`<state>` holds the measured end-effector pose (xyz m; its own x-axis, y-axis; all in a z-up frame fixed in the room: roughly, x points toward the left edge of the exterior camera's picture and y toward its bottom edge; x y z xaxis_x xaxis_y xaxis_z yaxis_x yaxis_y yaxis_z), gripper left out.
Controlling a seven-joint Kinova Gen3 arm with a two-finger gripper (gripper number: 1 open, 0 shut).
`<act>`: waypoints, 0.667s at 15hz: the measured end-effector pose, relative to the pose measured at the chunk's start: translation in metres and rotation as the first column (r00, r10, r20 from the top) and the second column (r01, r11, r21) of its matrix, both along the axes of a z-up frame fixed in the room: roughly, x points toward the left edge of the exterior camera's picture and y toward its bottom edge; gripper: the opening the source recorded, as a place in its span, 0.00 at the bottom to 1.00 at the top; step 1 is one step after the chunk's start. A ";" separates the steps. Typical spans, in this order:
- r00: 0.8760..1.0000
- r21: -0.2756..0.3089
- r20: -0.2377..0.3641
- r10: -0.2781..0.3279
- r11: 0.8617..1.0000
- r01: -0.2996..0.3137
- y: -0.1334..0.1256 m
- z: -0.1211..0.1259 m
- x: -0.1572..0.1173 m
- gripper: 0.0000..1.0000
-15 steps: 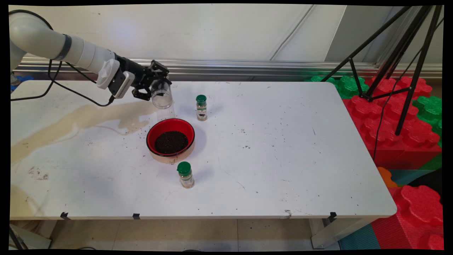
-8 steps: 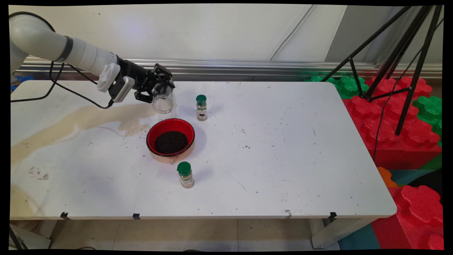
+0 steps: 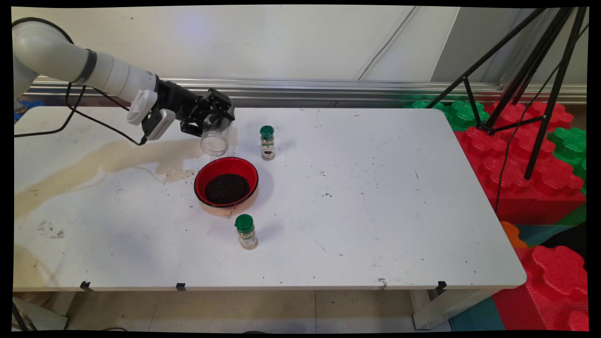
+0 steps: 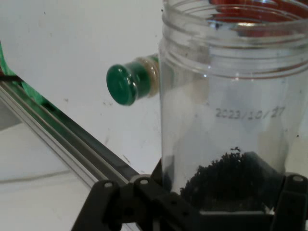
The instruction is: Pour the black seasoning powder in the red bowl
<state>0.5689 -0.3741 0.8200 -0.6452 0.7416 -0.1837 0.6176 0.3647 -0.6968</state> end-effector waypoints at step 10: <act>0.988 -0.093 0.069 -0.139 0.985 0.145 0.009 0.000 -0.007 0.00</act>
<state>0.5615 -0.3648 0.8198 -0.5196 0.8014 -0.2964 0.7014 0.2020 -0.6835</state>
